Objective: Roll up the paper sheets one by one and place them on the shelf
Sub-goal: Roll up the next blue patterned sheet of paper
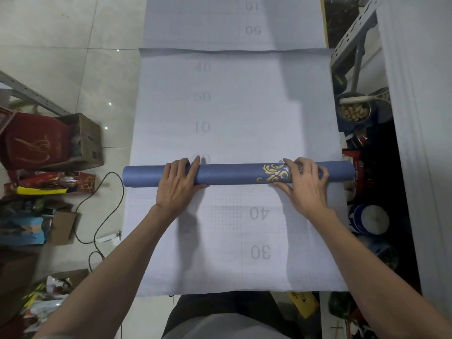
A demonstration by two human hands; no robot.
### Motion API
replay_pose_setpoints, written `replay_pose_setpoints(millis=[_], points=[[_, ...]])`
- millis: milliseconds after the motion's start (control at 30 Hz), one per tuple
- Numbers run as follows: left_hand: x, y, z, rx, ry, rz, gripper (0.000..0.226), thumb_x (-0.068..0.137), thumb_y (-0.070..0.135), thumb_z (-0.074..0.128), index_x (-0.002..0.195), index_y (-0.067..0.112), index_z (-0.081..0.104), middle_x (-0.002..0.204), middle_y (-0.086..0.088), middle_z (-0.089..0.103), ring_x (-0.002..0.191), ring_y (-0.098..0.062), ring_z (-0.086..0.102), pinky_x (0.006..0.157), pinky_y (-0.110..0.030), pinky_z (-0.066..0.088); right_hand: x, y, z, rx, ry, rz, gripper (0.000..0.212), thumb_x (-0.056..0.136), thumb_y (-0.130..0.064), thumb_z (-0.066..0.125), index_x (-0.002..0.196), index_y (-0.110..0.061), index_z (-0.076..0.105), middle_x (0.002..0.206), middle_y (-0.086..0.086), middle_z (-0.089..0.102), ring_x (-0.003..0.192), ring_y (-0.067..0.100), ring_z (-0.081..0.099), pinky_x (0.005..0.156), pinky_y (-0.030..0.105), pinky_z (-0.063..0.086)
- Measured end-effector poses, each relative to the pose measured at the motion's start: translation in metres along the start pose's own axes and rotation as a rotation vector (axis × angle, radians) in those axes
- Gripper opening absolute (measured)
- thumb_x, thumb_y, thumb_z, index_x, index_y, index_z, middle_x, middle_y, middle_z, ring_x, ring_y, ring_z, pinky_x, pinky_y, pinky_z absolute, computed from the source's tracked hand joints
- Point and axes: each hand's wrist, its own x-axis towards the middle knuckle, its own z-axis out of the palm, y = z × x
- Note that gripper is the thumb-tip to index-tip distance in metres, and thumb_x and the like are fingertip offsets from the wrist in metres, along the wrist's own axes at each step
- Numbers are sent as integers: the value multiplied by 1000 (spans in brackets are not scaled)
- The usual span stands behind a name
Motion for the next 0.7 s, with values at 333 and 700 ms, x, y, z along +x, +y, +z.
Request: replay_pose_setpoints(millis=[333, 700], points=[[-2, -3, 3, 4, -17, 30, 70, 92, 62, 57, 133, 5, 59, 118, -25, 58, 104, -43, 56, 102, -57, 41, 0, 1, -2, -21, -43, -9, 78, 81, -72, 60, 137, -18, 53, 144, 17, 41, 140, 35, 31, 107, 47, 18], [1, -9, -2, 2, 20, 68, 59, 99, 57, 50, 119, 3, 63, 117, -22, 62, 103, -41, 59, 99, -52, 42, 0, -4, -4, 7, -88, 33, 74, 92, -69, 43, 146, -19, 41, 157, 14, 27, 147, 30, 18, 110, 48, 11]])
